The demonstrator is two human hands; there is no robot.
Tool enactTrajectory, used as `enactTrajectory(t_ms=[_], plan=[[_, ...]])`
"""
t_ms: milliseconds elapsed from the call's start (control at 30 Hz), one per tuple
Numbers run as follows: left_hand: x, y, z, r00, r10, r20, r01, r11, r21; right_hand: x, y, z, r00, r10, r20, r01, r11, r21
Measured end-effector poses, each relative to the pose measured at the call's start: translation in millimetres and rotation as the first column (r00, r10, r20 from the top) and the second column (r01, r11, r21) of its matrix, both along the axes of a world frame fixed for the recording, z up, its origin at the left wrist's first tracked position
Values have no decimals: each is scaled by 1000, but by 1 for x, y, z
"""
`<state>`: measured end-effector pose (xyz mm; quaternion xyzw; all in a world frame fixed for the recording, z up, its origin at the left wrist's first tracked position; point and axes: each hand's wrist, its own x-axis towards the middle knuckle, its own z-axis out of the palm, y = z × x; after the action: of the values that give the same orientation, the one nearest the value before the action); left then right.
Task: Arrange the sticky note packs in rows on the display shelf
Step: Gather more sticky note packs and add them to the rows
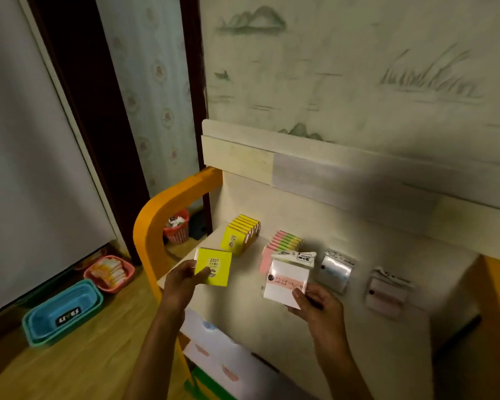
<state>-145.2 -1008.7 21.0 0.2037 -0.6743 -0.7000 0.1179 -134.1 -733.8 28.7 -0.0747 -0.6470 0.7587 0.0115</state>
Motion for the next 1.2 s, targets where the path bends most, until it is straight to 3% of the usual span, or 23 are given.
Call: enactTrajectory(t_ms=[233,400,533,667,800,1200], plan=[[-88,-28,-41,990,-69,119,70,998,0,-23,-6,-2,992,-108,68,106,994,29],[-140,-44,-62,981,-129,143,138,989,-55,-35,-19,-3,975,-180,130,162,977,139],[-166,-50,-71,974,-158,165,194,953,-234,-41,-29,-9,958,-252,136,224,955,193],[-183,-59,-83,975,-181,127,220,850,-478,-46,-39,-11,951,-279,136,244,943,228],[-185,-56,-84,987,-153,50,155,815,-559,-51,-45,-12,949,-288,127,254,940,229],[-188,-44,-98,991,-89,104,137,668,-732,-57,-55,-15,952,-283,115,255,943,212]])
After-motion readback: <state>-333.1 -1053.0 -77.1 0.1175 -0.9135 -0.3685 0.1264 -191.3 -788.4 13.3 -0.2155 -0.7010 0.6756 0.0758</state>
